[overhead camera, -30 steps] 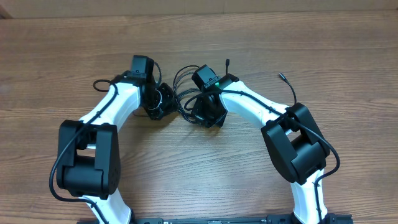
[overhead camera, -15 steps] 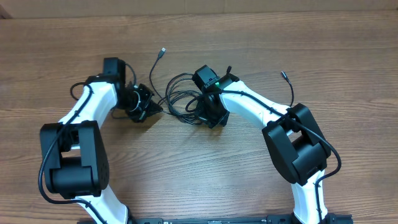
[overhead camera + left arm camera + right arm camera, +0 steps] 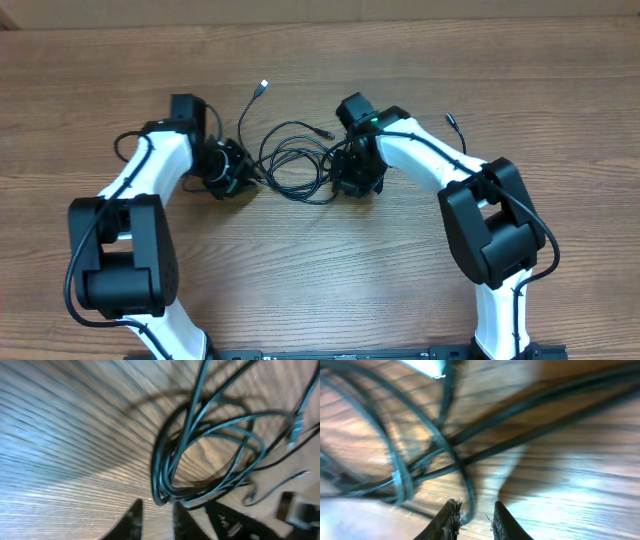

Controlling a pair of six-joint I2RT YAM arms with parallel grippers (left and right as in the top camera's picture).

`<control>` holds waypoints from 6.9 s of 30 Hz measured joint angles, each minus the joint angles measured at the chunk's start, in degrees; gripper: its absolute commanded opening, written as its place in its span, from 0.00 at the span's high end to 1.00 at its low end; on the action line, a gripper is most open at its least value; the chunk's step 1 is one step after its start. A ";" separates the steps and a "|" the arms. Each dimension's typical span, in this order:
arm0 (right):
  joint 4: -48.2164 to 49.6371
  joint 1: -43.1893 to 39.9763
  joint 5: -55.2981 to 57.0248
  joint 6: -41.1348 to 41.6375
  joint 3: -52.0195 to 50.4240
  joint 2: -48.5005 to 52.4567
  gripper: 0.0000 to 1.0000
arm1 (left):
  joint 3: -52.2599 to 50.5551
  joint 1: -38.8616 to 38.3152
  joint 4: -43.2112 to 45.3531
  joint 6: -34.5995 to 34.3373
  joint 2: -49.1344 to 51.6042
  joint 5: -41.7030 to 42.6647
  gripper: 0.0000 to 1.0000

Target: Untangle cables

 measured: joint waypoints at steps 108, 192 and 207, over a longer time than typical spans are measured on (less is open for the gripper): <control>5.38 2.49 -10.84 5.11 -0.37 0.00 0.72 | 0.02 -8.57 5.40 -8.20 2.78 -7.10 0.96; -6.78 -0.09 16.46 -1.03 0.15 -0.24 0.95 | 13.75 0.63 -12.37 15.12 3.10 -8.20 0.60; -6.78 -0.09 16.83 -1.11 0.15 -0.24 0.90 | 8.09 -15.34 -12.13 3.19 3.15 -22.64 0.41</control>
